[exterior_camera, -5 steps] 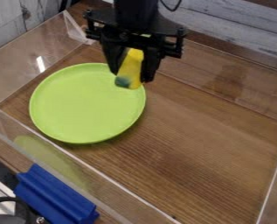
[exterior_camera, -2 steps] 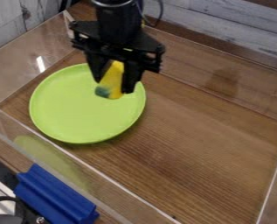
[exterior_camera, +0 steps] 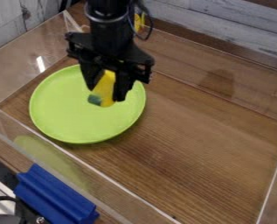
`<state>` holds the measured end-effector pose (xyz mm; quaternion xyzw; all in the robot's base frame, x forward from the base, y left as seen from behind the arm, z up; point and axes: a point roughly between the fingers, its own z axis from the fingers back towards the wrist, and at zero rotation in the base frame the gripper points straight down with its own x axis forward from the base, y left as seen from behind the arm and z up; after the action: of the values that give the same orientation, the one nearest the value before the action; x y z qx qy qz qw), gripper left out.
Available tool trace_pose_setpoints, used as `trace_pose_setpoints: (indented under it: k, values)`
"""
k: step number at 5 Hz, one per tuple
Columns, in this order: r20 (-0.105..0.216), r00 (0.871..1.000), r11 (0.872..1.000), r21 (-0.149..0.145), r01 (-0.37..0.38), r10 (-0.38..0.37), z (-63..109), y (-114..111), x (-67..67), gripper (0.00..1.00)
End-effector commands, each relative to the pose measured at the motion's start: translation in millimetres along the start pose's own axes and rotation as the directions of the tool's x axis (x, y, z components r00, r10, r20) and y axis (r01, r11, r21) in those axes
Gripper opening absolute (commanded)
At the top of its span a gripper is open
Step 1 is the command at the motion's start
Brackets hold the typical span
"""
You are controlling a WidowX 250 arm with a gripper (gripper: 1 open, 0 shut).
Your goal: Put the banana in the green plate
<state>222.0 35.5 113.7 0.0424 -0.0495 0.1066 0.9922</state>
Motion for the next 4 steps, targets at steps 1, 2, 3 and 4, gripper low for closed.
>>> trace_pose_setpoints:
  k: [1,2,3,4]
  values:
    - [0.027,1.0,1.0,0.016,-0.005,0.004,-5.3,5.8,5.6,0.0]
    - [0.018,1.0,1.0,0.029,-0.005,0.004,-15.7,9.2,6.2,0.0]
    - [0.012,1.0,0.999,0.039,-0.01,0.009,-22.4,12.9,8.2,0.0]
    - [0.006,1.0,0.999,0.046,-0.016,0.016,-27.6,16.3,9.3,0.0]
